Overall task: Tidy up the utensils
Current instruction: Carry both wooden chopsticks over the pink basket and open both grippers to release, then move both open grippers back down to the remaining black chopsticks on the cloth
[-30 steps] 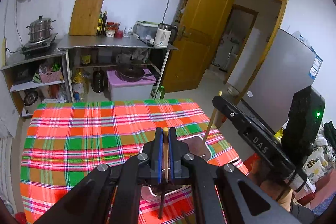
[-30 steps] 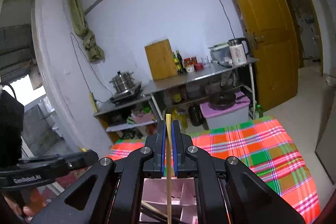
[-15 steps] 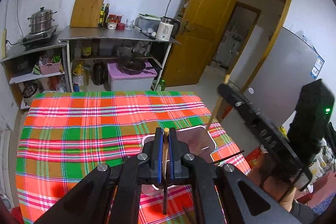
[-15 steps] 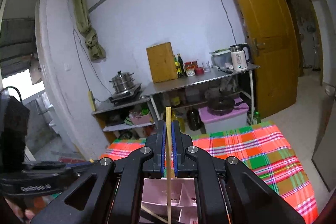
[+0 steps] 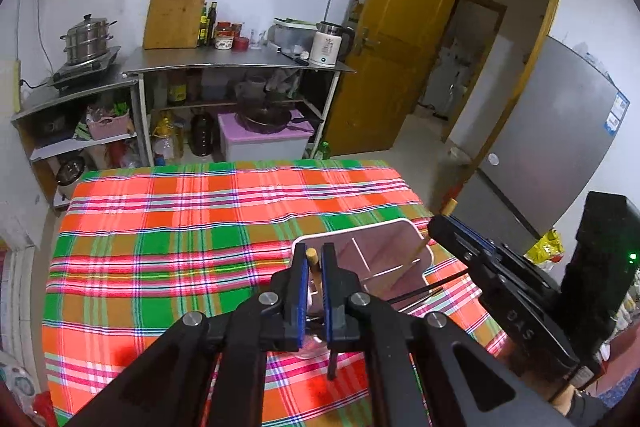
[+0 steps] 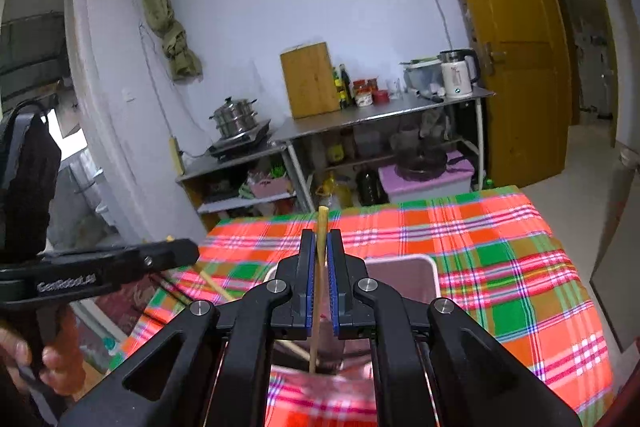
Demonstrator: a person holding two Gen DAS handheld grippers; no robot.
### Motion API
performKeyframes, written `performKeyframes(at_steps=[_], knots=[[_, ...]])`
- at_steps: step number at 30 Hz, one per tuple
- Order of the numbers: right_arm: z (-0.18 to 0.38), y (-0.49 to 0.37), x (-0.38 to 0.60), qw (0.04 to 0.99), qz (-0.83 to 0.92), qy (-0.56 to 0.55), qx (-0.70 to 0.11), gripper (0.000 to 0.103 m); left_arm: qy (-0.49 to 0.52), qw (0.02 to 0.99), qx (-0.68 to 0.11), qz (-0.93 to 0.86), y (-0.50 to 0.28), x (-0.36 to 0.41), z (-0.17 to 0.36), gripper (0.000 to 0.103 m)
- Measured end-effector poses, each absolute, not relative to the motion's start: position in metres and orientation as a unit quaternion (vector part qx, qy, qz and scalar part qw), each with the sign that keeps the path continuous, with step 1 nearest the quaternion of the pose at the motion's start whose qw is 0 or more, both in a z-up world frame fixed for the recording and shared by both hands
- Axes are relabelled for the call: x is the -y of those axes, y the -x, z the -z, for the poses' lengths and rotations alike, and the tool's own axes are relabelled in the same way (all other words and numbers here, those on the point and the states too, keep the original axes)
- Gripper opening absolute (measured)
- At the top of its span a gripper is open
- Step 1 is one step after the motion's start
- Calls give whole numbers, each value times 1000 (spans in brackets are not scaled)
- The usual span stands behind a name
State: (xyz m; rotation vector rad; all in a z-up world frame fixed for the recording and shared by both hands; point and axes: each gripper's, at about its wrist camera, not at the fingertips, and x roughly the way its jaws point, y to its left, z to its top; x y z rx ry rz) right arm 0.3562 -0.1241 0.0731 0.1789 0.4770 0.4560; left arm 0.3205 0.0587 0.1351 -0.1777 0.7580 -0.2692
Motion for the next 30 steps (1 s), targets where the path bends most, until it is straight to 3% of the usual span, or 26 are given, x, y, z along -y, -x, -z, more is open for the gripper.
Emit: performKeyframes(at_steps=[1,3,5,8,21,30], knots=[[-73,-353,124,942,-222,-82,-236,6,88,916,-368,130,-319,-59,-136,8],[-76,-348,124,943,-222,-75,-236,6,97,917,-365,131,-315,-61,-138,23],[-80,-342,126,944,-223,-70,-234,8,105,917,-360,133,-309,-64,-140,28],[-86,-333,132,945,-222,-74,-229,15,108,921,-351,132,-299,-67,-147,28],[-106,-268,166,951,-212,-85,-207,15,99,940,-298,135,-216,-66,-169,28],[-93,-209,196,951,-208,-97,-208,15,98,940,-300,132,-148,-49,-135,28]])
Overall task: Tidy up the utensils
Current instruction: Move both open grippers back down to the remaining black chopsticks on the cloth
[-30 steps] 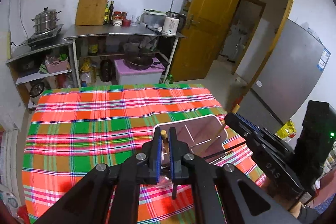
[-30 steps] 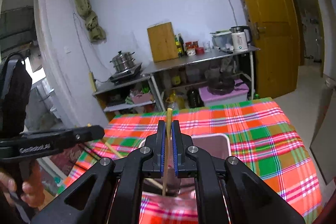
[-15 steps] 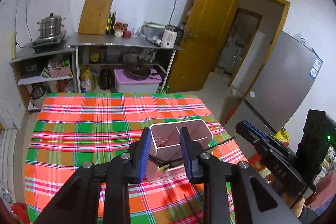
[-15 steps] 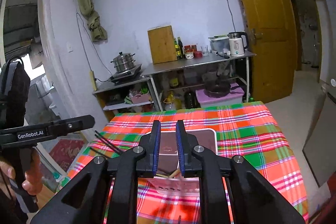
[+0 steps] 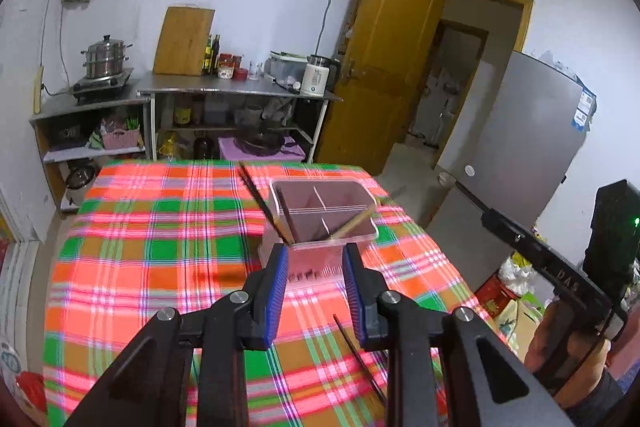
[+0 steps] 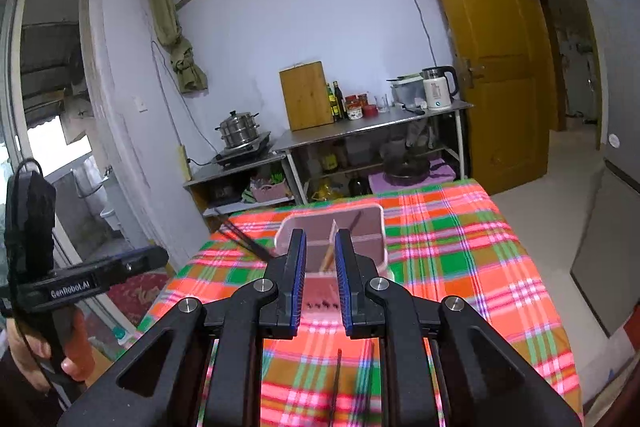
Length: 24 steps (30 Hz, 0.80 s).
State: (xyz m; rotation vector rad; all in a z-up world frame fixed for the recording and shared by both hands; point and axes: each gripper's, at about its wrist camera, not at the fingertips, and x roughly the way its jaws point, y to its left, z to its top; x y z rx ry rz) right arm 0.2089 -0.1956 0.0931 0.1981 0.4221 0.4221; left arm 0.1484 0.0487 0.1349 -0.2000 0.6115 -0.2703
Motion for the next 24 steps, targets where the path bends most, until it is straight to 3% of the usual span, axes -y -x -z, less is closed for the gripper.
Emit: performKeyframes(at_steps=[9,24], knots=[[-60,-180,212,943,-202,-99,-244,15,103,926,-333,143,-117,-27,-86,28],[-9,-191,219,926,-197,-98,-307,16,120,902,-388,146,-131,-8,-31,28]])
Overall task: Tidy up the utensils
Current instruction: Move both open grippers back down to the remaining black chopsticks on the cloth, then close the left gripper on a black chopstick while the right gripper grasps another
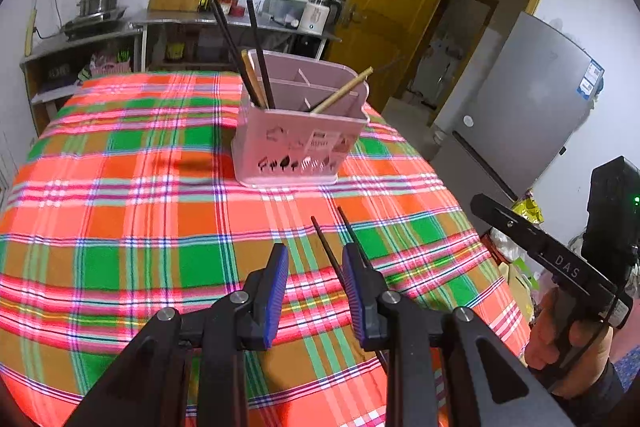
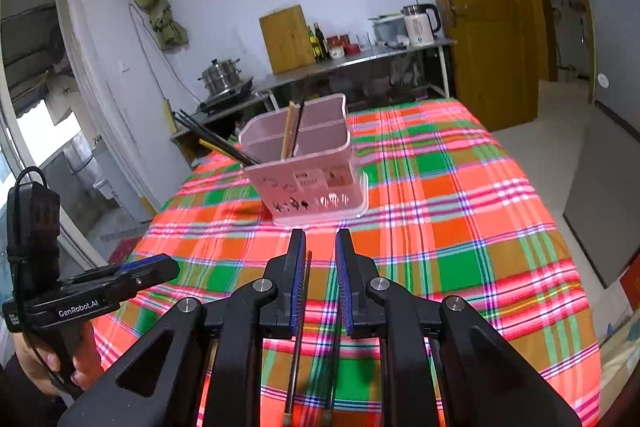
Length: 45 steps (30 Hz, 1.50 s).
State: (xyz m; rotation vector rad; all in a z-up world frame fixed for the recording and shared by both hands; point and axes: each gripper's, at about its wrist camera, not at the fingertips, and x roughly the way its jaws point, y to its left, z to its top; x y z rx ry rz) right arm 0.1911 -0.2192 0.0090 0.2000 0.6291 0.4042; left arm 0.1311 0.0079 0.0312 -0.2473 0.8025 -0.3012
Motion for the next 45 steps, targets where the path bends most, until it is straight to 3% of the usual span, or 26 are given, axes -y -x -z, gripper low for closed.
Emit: performKeyframes(at_steps=[19,34,36,42,45], knots=[[82,-234,195,879,-206,-65,-425,15,167,849,-473,167,-177,26,49,28],[102,-237,185,864,-217,-46,-452,15,162,843,-490,153,-206,47,68,28],[102,-237,187,866,-210,-43,-452,9,157,846,-489,147,-210,53,69,27],[102,-233,201,869,-190,-54,-454,8,110,856,-490,127,-219,65,69,7],[101,-228,209,869,-184,-57,-456,8,100,855,-491,131,-217,66,66,6]])
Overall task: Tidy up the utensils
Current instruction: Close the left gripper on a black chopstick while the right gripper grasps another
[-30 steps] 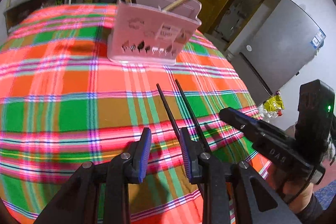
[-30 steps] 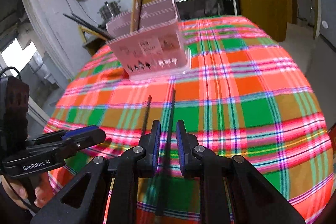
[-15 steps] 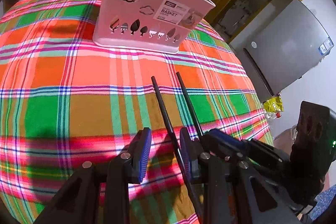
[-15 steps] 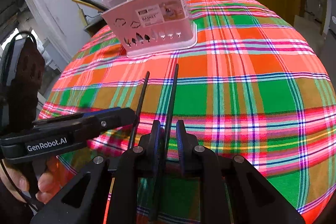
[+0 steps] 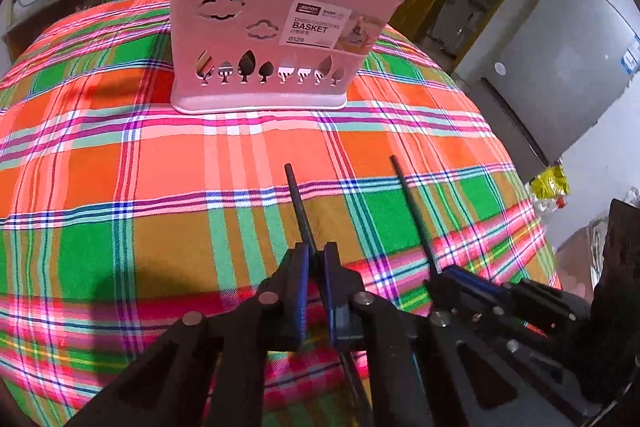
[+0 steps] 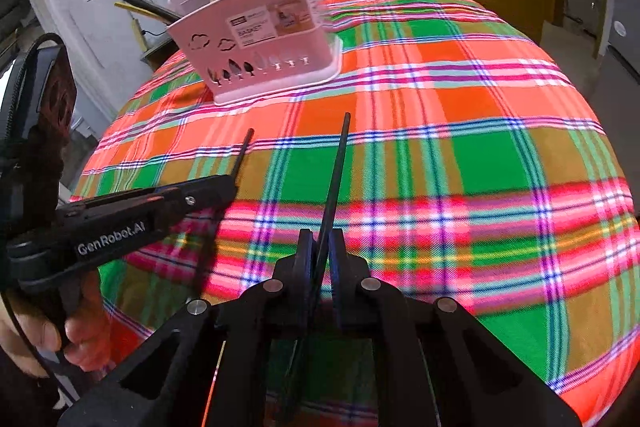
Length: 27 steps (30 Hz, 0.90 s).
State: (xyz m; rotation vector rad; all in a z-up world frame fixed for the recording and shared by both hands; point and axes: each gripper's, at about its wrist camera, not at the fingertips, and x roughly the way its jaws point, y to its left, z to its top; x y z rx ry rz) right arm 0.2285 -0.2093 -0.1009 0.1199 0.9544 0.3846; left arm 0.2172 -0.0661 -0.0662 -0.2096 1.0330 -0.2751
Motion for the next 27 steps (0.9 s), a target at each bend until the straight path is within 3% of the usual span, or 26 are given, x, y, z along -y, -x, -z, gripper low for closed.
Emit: performKeyframes(at_steps=[9,12,27], knots=[[97,-216,216,864,-179,-50,-468,8,84,860,-492,105,-191,22,64,5],[93,-224,211,866,-175,-43,-466,13,59,861,-493,107,-192,22,60,5],[95,-278,201,852,-155,-32,-499,13,43,839,-526,133,-230,27,63,6]])
